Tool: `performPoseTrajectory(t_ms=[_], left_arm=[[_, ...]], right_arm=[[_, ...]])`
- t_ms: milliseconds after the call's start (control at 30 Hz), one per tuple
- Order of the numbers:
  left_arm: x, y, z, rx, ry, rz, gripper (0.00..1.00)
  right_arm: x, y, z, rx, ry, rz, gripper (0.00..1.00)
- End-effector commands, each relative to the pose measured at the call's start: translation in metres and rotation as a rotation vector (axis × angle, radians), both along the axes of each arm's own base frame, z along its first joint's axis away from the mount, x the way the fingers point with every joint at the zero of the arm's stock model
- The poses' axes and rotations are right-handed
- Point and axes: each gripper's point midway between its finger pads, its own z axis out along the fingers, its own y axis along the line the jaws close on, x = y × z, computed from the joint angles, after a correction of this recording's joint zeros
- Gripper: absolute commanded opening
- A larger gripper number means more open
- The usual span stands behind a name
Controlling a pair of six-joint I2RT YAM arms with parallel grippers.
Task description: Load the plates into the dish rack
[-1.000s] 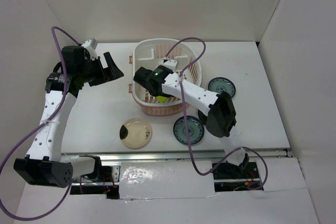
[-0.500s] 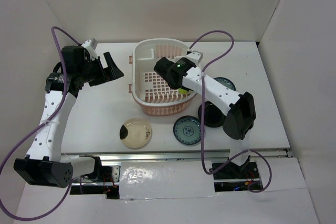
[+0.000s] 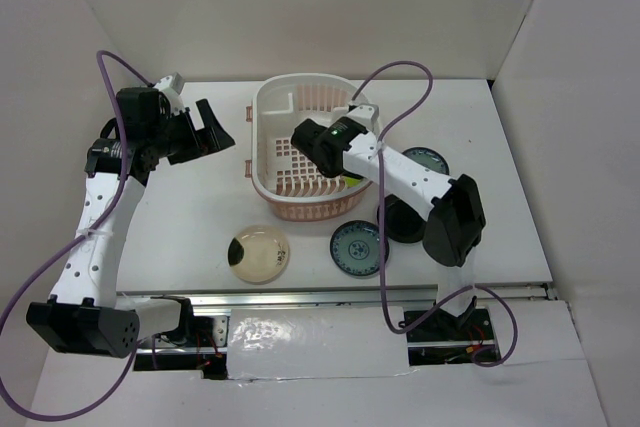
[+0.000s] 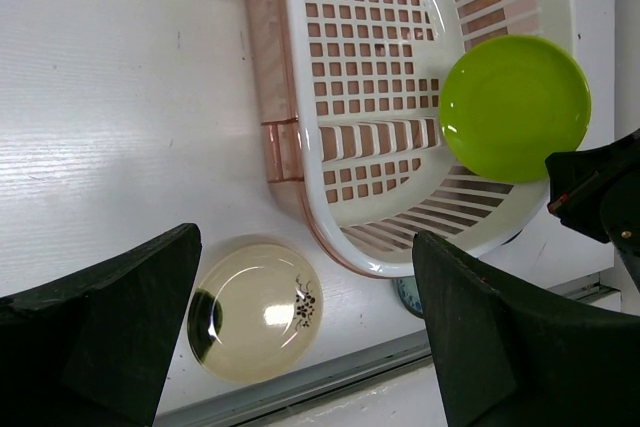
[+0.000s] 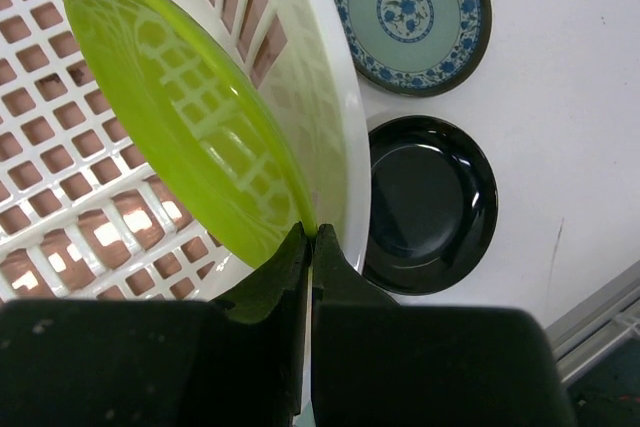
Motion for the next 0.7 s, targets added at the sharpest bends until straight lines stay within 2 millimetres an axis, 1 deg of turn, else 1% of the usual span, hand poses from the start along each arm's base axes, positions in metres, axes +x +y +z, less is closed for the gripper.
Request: performPoseTrajectory(t_ms=[0, 267, 400, 533, 667], left_arm=[[0.002, 0.003, 0.008, 0.018, -0.05, -0.009, 0.99], [0.0, 0.005, 0.004, 0.02, -0.045, -0.008, 0.99], [0.001, 0.005, 0.005, 0.021, -0.048, -0.005, 0.99], [0.0, 0.006, 0.005, 0.023, -0.048, -0.004, 0.99], [-0.001, 0.006, 0.005, 0.025, -0.049, -0.005, 0.99]], right_arm=[[-0.014, -0.014, 0.003, -0.119, 0.05, 0.019, 0.0], [-0.02, -0.01, -0.013, -0.158, 0.111, 0.05, 0.0], [-0.022, -0.008, -0.017, -0.163, 0.13, 0.061, 0.0], [-0.024, -0.002, -0.019, -0.165, 0.144, 0.08, 0.0], [-0.025, 0.01, -0.021, -0.168, 0.162, 0.117, 0.0]])
